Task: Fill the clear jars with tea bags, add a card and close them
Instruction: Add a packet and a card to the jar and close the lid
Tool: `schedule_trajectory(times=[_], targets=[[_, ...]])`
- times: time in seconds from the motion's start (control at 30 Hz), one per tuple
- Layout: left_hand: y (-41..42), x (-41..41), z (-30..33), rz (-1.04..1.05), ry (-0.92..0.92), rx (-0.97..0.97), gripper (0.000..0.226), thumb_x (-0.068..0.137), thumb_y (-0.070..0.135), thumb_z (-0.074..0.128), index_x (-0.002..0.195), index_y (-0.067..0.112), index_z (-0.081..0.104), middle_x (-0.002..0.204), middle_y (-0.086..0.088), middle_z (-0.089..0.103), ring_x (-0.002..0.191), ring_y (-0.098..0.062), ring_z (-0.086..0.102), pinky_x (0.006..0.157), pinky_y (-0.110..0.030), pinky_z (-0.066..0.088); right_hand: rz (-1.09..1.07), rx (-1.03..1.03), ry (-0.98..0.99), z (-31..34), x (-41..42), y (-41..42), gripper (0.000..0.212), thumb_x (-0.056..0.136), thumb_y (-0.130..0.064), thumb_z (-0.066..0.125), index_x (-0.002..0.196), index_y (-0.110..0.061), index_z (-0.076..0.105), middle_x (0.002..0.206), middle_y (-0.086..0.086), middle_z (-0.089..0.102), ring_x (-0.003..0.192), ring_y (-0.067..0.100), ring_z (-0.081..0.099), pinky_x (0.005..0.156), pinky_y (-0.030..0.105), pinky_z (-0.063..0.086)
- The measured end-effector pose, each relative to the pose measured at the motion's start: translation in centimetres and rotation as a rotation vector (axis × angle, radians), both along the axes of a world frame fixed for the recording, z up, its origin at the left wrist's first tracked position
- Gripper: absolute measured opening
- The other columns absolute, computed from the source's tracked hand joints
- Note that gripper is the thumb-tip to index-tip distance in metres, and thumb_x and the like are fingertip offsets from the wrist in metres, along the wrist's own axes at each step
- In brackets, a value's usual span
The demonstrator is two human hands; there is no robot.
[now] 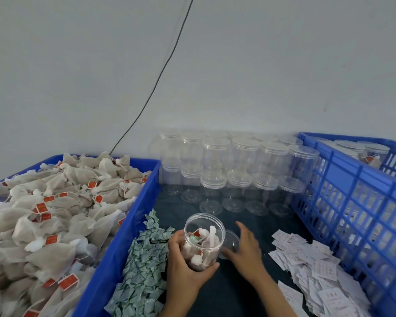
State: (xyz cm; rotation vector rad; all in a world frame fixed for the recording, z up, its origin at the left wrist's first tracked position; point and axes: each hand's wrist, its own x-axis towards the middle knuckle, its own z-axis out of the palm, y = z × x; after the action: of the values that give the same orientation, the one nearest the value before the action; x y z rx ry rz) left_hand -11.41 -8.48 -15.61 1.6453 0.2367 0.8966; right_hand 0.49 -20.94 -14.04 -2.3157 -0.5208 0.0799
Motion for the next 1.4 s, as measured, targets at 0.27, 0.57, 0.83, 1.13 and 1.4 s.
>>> schedule_trajectory(times=[0.27, 0.57, 0.83, 1.13, 1.4], targets=[[0.1, -0.2, 0.1, 0.019, 0.011, 0.029, 0.098, 0.04, 0.039, 0.089, 0.125, 0.036, 0.041, 0.124, 0.005, 0.059, 0.113, -0.01, 0.058, 0.095, -0.028, 0.047, 0.011, 0.078, -0.197, -1.3, -0.6, 1.0, 0.095, 0.076, -0.039, 0.074, 0.15, -0.02, 0.018, 0.144, 0.003, 0.033, 0.13, 0.021, 0.036, 0.107, 0.033, 0.03], [0.1, 0.0, -0.1, 0.11, 0.008, 0.149, 0.096, 0.035, 0.036, 0.088, 0.122, 0.036, 0.047, 0.117, 0.011, 0.056, 0.107, 0.003, 0.052, 0.085, -0.009, 0.042, 0.28, 0.014, -0.197, 3.9, -0.8, -3.2, 0.111, 0.064, -0.047, 0.083, 0.141, -0.051, 0.003, 0.132, -0.021, 0.026, 0.115, -0.003, 0.041, 0.097, 0.018, 0.037], [0.2, -0.2, -0.2, 0.081, 0.076, 0.213, 0.102, 0.041, 0.042, 0.088, 0.135, 0.036, 0.047, 0.121, 0.019, 0.059, 0.111, -0.009, 0.057, 0.092, -0.042, 0.05, 0.399, 0.241, -0.145, 7.8, -0.9, -4.5, 0.1, 0.058, -0.055, 0.085, 0.135, -0.058, 0.022, 0.127, -0.032, 0.034, 0.122, -0.012, 0.042, 0.094, 0.014, 0.042], [-0.1, -0.9, 0.7, 0.021, 0.112, 0.354, 0.099, 0.05, 0.054, 0.083, 0.137, 0.046, 0.037, 0.126, 0.033, 0.048, 0.113, 0.001, 0.049, 0.091, -0.03, 0.046, 0.517, 0.199, -0.063, 7.3, -2.7, -0.3, 0.054, 0.079, -0.083, 0.034, 0.128, -0.059, 0.037, 0.127, -0.028, 0.033, 0.118, -0.01, 0.041, 0.095, 0.018, 0.042], [0.6, -0.2, 0.3, -0.151, 0.161, 0.166, 0.101, 0.054, 0.041, 0.089, 0.142, 0.036, 0.04, 0.13, 0.012, 0.06, 0.122, -0.017, 0.056, 0.101, -0.047, 0.046, 0.556, 0.081, -0.282, 6.6, -2.3, 0.0, 0.044, 0.089, -0.066, 0.036, 0.131, -0.055, 0.041, 0.122, -0.024, 0.041, 0.12, 0.003, 0.038, 0.099, 0.021, 0.036]])
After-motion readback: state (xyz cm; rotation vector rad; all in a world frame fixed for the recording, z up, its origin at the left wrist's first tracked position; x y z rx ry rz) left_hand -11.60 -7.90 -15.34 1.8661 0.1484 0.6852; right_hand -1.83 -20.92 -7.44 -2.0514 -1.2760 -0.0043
